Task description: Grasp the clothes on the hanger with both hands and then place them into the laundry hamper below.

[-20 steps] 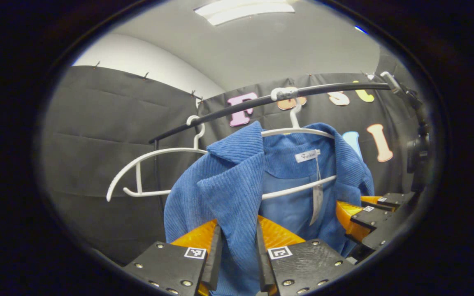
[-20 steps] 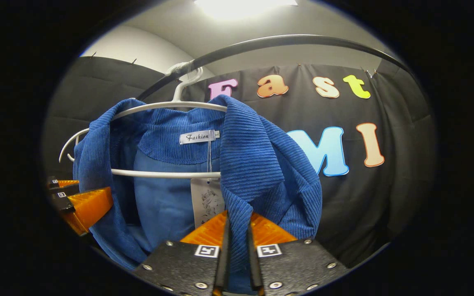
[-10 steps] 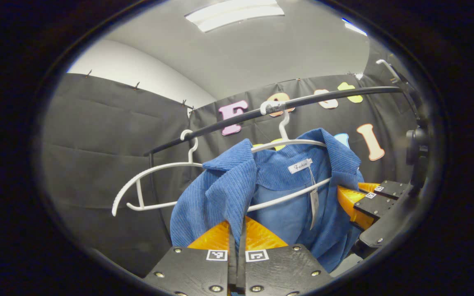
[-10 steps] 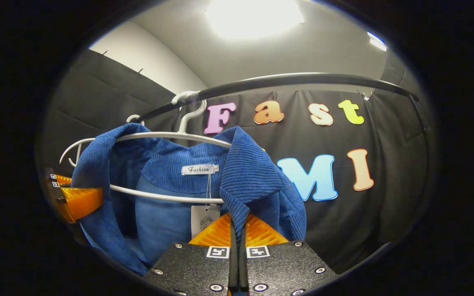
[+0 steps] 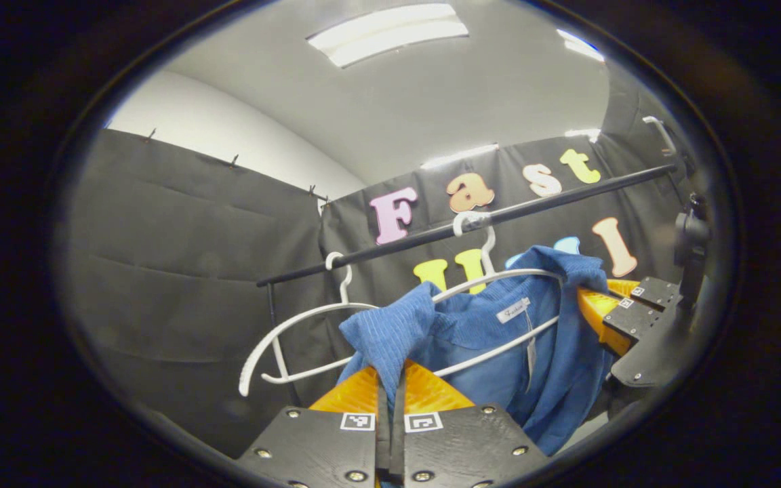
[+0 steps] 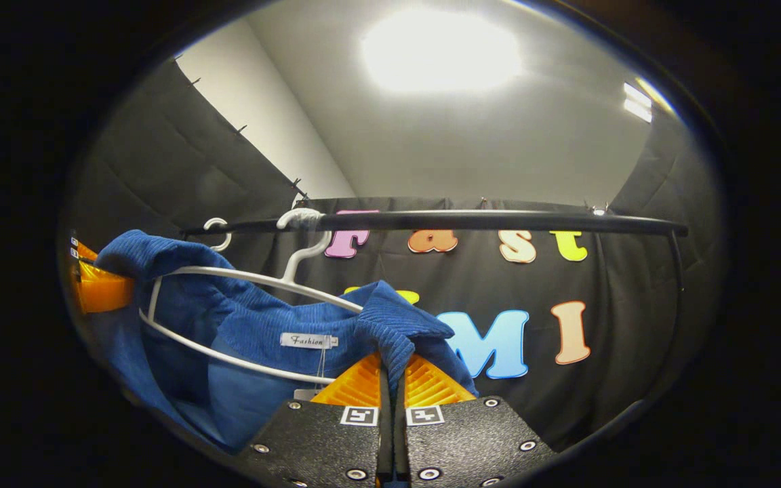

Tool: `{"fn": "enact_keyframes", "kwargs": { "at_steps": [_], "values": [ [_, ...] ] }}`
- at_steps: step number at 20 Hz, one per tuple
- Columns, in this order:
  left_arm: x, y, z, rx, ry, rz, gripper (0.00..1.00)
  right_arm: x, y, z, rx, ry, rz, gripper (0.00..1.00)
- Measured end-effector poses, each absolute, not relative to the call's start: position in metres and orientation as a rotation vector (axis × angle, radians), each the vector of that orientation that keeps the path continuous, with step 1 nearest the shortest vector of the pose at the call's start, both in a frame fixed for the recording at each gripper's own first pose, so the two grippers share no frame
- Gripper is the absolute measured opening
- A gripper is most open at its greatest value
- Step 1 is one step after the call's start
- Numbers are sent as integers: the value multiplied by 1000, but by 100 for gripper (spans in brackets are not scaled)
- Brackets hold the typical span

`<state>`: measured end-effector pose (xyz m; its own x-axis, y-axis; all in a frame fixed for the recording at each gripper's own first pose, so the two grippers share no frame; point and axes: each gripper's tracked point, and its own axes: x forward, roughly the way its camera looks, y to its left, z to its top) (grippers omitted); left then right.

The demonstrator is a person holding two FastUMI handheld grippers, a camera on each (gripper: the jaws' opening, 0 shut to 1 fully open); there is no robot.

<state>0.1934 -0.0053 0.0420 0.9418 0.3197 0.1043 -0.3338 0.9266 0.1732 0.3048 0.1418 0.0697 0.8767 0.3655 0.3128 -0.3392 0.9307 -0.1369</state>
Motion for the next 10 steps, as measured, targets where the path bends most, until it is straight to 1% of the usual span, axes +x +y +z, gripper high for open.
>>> {"fn": "enact_keyframes", "kwargs": {
  "at_steps": [6,10],
  "values": [
    [186,25,73,197,-132,369,0,326,113,100,-92,-410,308,1],
    [187,54,78,183,-132,386,0,348,97,103,-128,-438,277,1]
  ]
}}
